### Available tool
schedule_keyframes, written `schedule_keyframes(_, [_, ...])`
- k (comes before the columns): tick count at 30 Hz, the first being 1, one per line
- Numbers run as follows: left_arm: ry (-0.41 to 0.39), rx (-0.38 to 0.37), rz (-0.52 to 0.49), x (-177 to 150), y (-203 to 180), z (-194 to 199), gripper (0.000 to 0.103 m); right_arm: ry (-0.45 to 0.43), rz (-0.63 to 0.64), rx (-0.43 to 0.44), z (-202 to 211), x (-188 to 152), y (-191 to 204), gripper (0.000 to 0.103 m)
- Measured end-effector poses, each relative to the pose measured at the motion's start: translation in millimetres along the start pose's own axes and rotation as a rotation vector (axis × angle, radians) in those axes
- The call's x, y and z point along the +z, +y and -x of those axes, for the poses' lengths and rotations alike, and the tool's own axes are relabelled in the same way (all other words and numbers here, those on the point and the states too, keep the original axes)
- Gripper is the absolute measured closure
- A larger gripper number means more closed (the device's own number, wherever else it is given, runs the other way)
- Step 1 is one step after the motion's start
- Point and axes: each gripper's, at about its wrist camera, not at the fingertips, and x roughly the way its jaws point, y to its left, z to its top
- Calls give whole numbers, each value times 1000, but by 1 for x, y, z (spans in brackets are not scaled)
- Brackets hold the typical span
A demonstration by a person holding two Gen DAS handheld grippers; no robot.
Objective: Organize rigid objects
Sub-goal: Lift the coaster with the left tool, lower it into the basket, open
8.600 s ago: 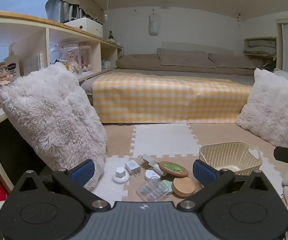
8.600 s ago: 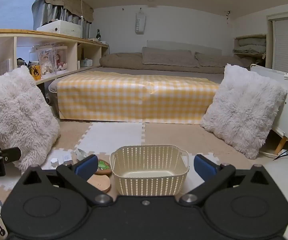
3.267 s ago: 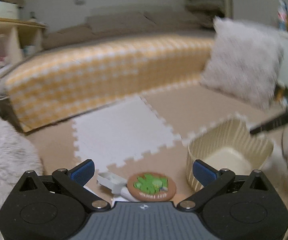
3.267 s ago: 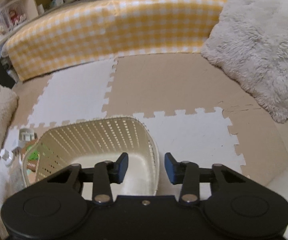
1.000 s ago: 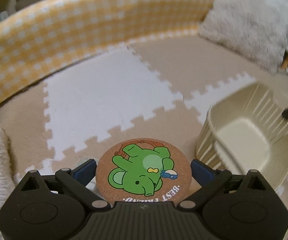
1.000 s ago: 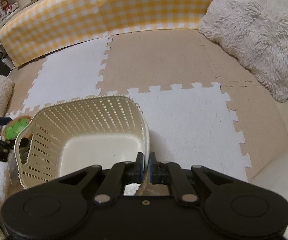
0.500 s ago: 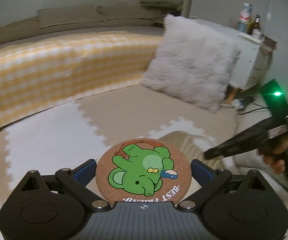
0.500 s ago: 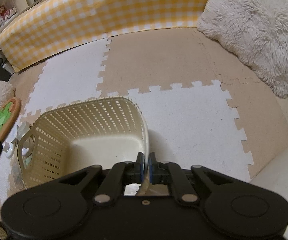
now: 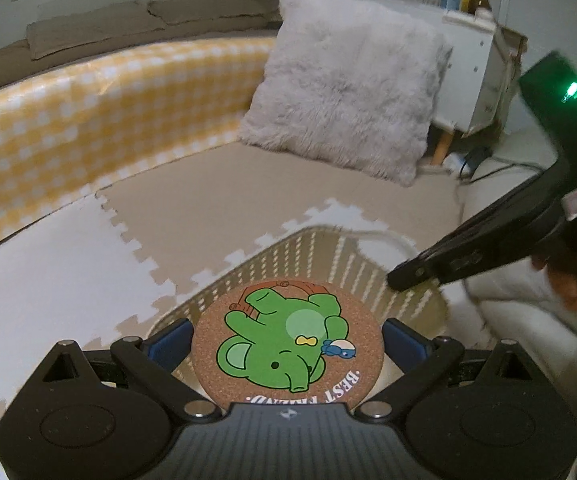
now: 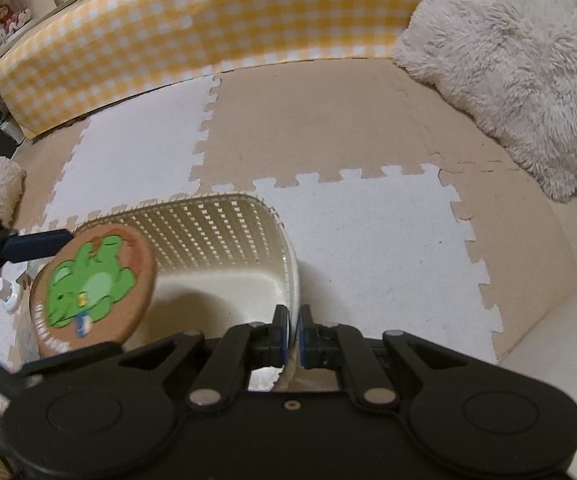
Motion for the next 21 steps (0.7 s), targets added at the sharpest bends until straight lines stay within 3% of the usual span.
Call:
schedule_keyframes(4, [48, 22, -24, -6, 1, -5, 3, 2, 0, -1, -1, 0, -1, 97])
schedule_keyframes(8, [76, -2, -35, -7, 0, -3, 0, 4, 9, -7, -1, 0, 1, 97])
schedule_keyframes(21, [108, -17, 11, -2, -3, 12, 0, 17, 11, -11, -4, -1, 2, 97])
